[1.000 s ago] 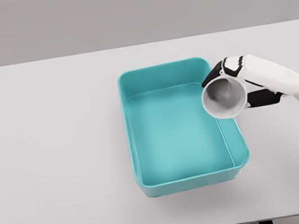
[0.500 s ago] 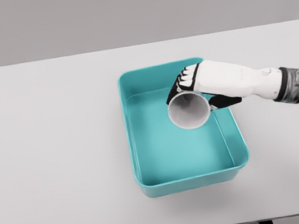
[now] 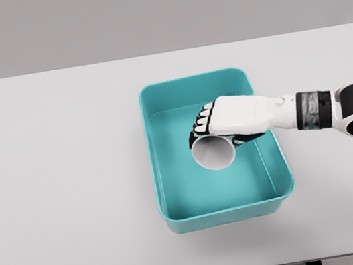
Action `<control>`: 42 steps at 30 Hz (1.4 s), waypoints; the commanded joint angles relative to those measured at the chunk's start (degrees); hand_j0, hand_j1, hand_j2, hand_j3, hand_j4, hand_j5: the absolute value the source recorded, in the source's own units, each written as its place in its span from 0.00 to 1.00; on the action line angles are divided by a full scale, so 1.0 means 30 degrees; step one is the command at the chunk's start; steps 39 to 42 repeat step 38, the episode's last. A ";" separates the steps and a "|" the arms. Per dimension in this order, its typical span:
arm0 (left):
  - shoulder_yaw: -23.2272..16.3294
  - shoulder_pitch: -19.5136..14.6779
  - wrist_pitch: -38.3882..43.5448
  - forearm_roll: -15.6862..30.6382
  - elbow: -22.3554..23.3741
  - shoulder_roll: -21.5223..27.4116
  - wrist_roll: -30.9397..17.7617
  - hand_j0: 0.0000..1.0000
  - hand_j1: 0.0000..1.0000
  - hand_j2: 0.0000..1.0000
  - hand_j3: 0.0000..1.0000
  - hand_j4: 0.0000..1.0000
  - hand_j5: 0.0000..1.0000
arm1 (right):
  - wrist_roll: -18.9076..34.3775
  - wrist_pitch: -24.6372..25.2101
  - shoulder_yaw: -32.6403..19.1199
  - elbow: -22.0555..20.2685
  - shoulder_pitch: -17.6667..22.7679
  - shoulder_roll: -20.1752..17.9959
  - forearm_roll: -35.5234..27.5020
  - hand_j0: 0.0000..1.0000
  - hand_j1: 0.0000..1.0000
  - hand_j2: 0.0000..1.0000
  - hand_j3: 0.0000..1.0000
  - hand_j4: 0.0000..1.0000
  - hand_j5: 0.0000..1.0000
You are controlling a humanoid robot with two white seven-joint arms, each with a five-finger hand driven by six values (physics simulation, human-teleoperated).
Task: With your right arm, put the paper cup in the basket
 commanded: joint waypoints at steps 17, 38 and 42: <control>-0.0001 -0.0029 -0.0001 -0.0001 0.0004 0.0001 0.0001 1.00 1.00 1.00 1.00 1.00 1.00 | -0.0009 0.0184 -0.5203 0.0004 0.1258 -0.0250 -0.8467 1.00 1.00 1.00 1.00 1.00 1.00; 0.0028 -0.0029 -0.0001 -0.0001 0.0004 0.0001 0.0001 1.00 1.00 1.00 1.00 1.00 1.00 | -0.0009 0.2089 -1.0098 0.0268 0.6123 -0.1071 -1.2163 1.00 1.00 1.00 1.00 1.00 1.00; 0.0028 -0.0029 -0.0001 -0.0001 0.0004 0.0001 0.0001 1.00 1.00 1.00 1.00 1.00 1.00 | -0.0009 0.2089 -1.0098 0.0268 0.6123 -0.1071 -1.2163 1.00 1.00 1.00 1.00 1.00 1.00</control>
